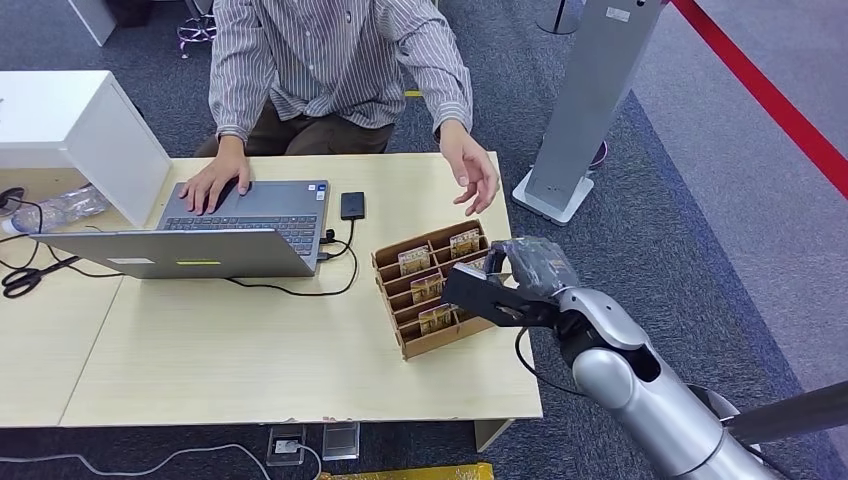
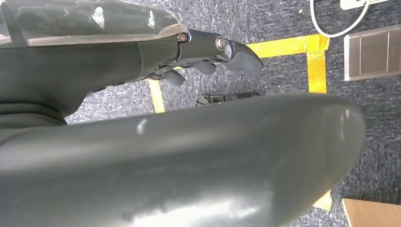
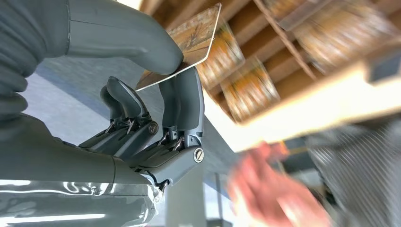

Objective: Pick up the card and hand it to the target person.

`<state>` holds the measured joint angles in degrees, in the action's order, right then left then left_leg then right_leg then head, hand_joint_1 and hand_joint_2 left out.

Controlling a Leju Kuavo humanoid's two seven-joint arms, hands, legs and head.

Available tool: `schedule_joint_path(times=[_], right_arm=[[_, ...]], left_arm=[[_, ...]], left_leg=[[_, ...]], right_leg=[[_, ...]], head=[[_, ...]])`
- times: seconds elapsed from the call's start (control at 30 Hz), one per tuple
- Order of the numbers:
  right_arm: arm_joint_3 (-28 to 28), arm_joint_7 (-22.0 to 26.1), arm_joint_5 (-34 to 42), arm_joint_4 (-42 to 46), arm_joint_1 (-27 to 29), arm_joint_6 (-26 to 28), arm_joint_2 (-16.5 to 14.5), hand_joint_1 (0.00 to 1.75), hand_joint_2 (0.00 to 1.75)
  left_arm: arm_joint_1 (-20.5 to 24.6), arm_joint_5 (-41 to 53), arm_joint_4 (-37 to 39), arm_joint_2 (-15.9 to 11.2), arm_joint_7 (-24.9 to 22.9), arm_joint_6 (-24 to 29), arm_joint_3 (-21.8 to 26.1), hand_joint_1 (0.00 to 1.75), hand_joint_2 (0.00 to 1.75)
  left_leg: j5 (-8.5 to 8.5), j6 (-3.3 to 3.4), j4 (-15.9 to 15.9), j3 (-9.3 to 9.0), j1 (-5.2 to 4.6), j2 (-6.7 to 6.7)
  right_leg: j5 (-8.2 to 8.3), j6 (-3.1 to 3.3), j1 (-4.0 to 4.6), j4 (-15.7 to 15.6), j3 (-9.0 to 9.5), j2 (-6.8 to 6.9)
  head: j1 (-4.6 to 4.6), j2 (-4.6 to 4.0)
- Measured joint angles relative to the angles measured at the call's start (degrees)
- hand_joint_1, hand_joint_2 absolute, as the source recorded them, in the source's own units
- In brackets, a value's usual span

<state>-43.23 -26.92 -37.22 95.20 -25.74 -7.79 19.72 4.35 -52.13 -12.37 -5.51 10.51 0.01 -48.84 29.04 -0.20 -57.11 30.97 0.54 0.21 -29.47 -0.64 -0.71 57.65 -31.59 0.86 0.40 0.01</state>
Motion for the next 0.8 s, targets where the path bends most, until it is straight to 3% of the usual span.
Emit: schedule_joint_path(times=[0.2, 0.33, 0.6, 0.8], right_arm=[[0.61, -0.58, 1.55, 7.73, -1.71, -1.74, 1.47, 1.36, 1.75], [0.69, 3.07, 1.56, 10.76, -2.08, -0.2, 1.66, 1.36, 1.75], [0.76, 16.1, -4.06, 11.36, -2.14, 12.42, -0.25, 1.36, 1.75], [0.82, 21.64, -7.84, 8.1, -1.75, 21.94, -2.27, 1.36, 1.75]], left_arm=[[0.0, -0.11, 0.0, 0.0, -0.19, 0.01, -0.25, 0.0, 0.0], [0.01, -0.3, 0.0, 0.0, -0.17, -0.03, -0.32, 0.0, 0.0], [0.1, -0.41, -0.02, 0.04, 1.27, -0.93, -1.18, 0.0, 0.0], [0.24, -0.41, -0.02, 0.21, 2.57, -1.38, -1.63, 0.0, 0.0]], left_leg=[[0.0, 0.0, 0.0, 0.0, 0.0, 0.0], [0.0, 0.0, 0.0, 0.01, 0.0, 0.0], [0.0, 0.0, 0.01, 0.02, 0.0, 0.0], [0.0, 0.0, 0.01, 0.03, 0.0, -0.01]], right_leg=[[0.0, 0.0, 0.0, 0.0, 0.01, 0.0], [0.0, 0.0, 0.0, 0.0, 0.01, 0.0], [0.0, 0.0, 0.0, 0.0, 0.01, 0.01], [0.0, 0.0, 0.0, 0.0, 0.01, 0.01]], head=[[0.05, -0.01], [0.04, 0.0], [-0.01, -0.01], [0.04, -0.01]])
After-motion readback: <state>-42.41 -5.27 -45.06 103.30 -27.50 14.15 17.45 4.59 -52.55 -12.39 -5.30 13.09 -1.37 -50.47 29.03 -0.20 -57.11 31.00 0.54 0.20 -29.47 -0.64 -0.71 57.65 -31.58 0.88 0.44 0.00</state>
